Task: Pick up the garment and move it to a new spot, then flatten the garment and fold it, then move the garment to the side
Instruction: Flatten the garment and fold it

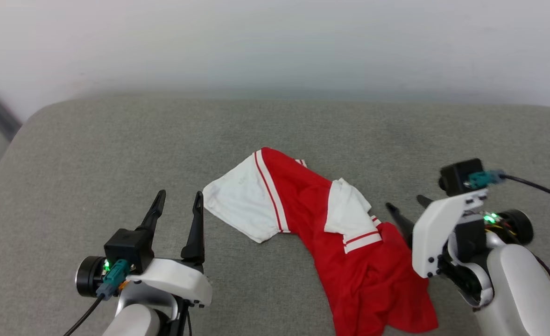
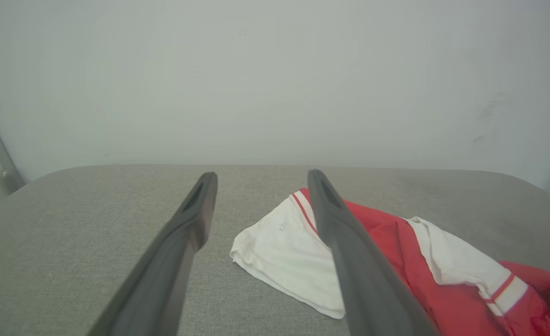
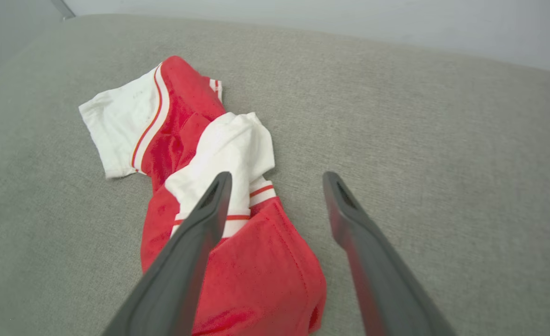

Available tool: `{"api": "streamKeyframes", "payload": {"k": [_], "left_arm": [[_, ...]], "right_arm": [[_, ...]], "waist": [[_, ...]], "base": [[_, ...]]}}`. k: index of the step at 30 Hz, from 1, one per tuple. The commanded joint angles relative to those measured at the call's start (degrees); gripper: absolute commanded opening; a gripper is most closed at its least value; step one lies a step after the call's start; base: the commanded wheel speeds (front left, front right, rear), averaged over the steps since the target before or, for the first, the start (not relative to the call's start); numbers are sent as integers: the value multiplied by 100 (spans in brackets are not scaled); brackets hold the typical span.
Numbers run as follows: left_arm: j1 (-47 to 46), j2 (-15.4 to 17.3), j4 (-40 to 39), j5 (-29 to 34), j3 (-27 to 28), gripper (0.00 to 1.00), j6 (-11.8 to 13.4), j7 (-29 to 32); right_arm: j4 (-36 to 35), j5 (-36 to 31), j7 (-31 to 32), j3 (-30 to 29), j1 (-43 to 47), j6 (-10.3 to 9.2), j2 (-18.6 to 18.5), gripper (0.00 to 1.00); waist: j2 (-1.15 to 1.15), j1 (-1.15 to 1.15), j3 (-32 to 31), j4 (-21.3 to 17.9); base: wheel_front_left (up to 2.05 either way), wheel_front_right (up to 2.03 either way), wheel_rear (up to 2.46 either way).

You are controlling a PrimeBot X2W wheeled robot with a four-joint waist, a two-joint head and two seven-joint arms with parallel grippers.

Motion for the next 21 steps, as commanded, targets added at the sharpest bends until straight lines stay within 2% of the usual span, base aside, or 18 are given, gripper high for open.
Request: {"api": "streamKeyframes", "payload": {"k": [1,5,9,16,17,18,21], "left_arm": [[-134,-46,20,37,-41,100,-46,-45],[-402,-162,137,85,-157,100,-163,-106],[-600,-288,299,121,-231,100,-225,-162],[-718,-389,510,138,-273,100,-287,-234],[-716,-402,546,125,-269,100,-294,-236],[-709,-409,579,119,-262,100,-301,-248],[-641,-398,641,103,-213,100,-288,-271]], "right_arm": [[109,192,395,361,-297,-1,-96,100],[348,462,993,1094,-801,-1,-320,100],[699,631,1292,1711,-1132,-1,-498,100],[1330,766,1415,2095,-1383,-1,-634,99],[1391,753,1362,2110,-1421,-1,-660,46],[1442,738,1278,2104,-1467,-1,-678,0],[1471,732,999,1992,-1582,-1,-707,0]], "waist": [[0,0,259,269],[0,0,500,532],[0,0,654,703],[0,0,747,772],[0,0,744,766],[0,0,731,754],[0,0,679,675]], "base": [[0,0,0],[0,0,0],[0,0,0],[0,0,0],[0,0,0],[0,0,0],[0,0,0]]}}
